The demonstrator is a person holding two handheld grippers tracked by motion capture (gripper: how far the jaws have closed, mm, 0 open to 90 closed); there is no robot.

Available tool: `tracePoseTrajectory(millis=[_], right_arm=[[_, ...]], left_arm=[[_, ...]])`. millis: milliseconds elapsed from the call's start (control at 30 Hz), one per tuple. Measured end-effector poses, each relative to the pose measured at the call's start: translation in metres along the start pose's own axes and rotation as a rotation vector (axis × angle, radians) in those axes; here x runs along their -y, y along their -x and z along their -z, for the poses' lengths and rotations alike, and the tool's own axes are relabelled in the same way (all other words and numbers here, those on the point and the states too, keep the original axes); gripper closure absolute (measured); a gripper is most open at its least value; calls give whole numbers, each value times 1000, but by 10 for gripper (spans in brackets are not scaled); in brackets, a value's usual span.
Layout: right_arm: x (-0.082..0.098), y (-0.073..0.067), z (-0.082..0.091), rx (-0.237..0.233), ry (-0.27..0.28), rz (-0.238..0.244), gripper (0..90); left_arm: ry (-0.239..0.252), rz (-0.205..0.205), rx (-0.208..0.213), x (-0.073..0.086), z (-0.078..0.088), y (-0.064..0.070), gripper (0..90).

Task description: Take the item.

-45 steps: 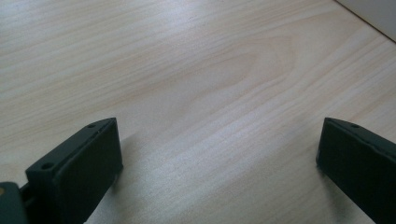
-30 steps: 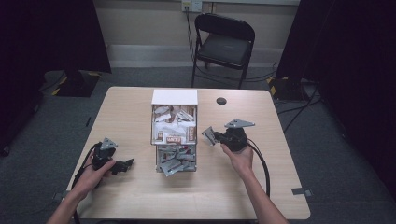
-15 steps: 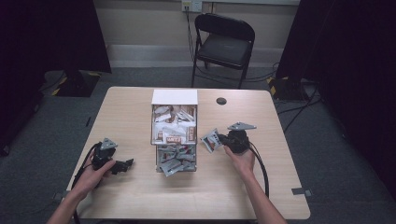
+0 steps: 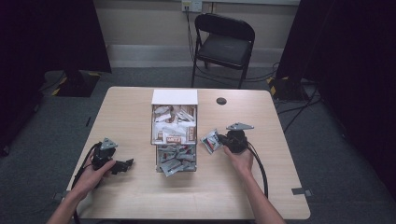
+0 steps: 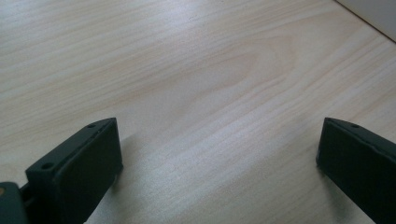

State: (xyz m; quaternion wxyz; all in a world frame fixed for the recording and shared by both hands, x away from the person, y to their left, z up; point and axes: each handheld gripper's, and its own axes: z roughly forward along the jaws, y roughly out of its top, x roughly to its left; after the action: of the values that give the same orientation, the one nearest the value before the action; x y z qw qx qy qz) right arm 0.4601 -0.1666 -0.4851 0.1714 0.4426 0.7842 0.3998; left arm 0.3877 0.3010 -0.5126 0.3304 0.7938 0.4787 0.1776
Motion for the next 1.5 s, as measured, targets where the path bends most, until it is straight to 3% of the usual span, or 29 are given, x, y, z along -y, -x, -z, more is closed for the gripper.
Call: tracePoseTrajectory(millis=[300, 533, 767, 1033, 1500], right_arm=[[0, 3, -1, 7, -4, -2, 849], [-2, 4, 4, 3, 4, -15, 718], [-6, 8, 19, -10, 34, -48, 516], [-9, 9, 33, 19, 36, -64, 330], [-1, 7, 73, 16, 71, -88, 202]], left_arm=[[0, 0, 0, 0, 0, 0, 0], [0, 0, 0, 0, 0, 0, 0], [0, 0, 0, 0, 0, 0, 0], [0, 0, 0, 0, 0, 0, 0], [0, 0, 0, 0, 0, 0, 0]])
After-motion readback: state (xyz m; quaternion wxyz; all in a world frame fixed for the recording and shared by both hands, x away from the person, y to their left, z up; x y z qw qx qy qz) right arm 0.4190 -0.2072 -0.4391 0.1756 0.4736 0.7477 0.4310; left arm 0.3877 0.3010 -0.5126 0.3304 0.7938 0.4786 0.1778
